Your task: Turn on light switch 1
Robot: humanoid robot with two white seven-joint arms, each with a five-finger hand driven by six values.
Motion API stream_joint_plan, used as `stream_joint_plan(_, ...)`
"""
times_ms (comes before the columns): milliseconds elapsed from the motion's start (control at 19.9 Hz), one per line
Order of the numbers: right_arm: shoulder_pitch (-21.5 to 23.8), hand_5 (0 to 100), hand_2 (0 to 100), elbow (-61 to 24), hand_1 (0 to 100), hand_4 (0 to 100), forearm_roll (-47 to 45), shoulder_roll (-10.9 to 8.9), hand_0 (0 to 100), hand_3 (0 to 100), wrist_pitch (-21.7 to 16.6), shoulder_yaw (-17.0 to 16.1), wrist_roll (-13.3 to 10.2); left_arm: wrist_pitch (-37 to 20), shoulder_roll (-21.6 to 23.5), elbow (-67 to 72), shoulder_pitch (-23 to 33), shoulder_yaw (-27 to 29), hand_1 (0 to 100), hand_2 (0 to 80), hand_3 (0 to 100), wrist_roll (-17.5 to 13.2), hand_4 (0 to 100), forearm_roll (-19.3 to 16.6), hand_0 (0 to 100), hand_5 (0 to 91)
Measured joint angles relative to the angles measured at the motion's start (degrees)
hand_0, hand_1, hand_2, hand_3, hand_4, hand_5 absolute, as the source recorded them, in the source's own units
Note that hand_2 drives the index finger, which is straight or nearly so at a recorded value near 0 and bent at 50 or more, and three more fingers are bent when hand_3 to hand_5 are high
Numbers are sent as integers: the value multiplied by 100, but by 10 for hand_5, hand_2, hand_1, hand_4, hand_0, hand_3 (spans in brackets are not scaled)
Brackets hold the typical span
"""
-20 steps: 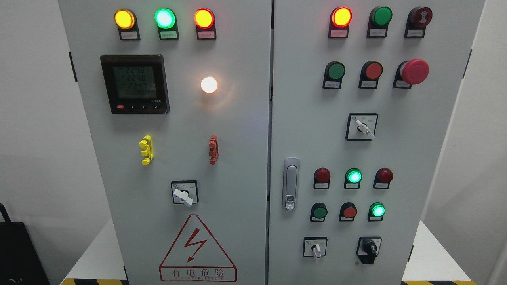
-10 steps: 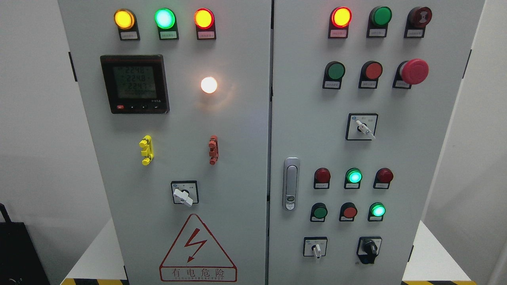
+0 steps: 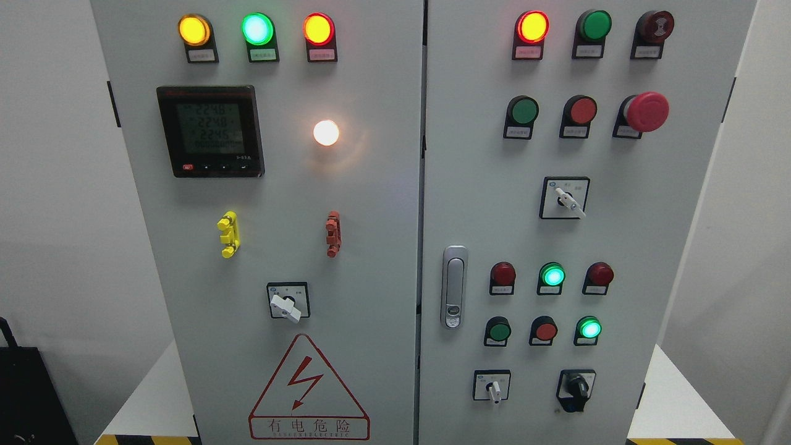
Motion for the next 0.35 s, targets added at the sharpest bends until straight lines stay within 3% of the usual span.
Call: stream_joint_plan(351,0,0,0,0,0,0,0,1,0,0,0,1,0,0,-8,289,-21,-5,0,0,0,6,0,0,260,0)
